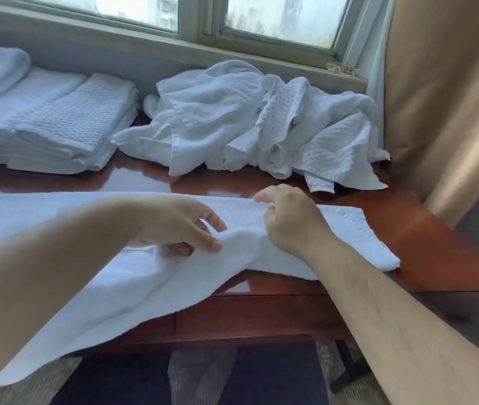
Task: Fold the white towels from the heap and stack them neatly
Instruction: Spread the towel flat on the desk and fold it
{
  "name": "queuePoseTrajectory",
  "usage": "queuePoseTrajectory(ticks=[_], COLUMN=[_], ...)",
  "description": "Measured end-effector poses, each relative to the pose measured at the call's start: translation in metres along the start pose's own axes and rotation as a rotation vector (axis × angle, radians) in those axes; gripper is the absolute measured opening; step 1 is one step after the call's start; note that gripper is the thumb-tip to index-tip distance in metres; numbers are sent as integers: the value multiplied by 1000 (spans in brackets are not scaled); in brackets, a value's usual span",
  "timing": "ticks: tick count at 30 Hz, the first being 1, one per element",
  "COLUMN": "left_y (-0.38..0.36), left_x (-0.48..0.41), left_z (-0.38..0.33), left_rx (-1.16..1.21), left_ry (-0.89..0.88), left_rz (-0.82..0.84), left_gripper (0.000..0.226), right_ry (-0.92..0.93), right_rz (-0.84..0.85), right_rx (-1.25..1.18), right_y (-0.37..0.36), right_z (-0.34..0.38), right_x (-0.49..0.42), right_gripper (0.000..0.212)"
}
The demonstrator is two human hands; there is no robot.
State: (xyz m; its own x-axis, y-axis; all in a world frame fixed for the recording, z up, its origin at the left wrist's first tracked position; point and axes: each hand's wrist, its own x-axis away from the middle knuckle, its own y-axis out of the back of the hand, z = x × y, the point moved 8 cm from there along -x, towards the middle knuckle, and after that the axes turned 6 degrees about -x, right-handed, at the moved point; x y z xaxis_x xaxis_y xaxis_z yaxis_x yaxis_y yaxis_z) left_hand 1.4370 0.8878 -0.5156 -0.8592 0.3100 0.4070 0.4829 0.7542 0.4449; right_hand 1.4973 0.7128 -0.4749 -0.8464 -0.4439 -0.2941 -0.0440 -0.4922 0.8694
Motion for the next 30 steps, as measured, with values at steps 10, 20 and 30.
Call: queuePoseTrajectory(ticks=[10, 20, 30], left_y=[2, 50, 71], left_x=[43, 101, 121], left_z=[12, 68, 63], left_rx=[-118, -146, -134], left_ry=[28, 89, -45], left_rz=[122, -122, -380], left_gripper=[44, 30, 31], right_ry=[20, -65, 204], right_rz=[241, 144, 410], right_rx=[-210, 351, -296], right_y=[-45, -38, -88], right_z=[22, 52, 152], right_x=[5, -23, -12], right_gripper=[27, 24, 28])
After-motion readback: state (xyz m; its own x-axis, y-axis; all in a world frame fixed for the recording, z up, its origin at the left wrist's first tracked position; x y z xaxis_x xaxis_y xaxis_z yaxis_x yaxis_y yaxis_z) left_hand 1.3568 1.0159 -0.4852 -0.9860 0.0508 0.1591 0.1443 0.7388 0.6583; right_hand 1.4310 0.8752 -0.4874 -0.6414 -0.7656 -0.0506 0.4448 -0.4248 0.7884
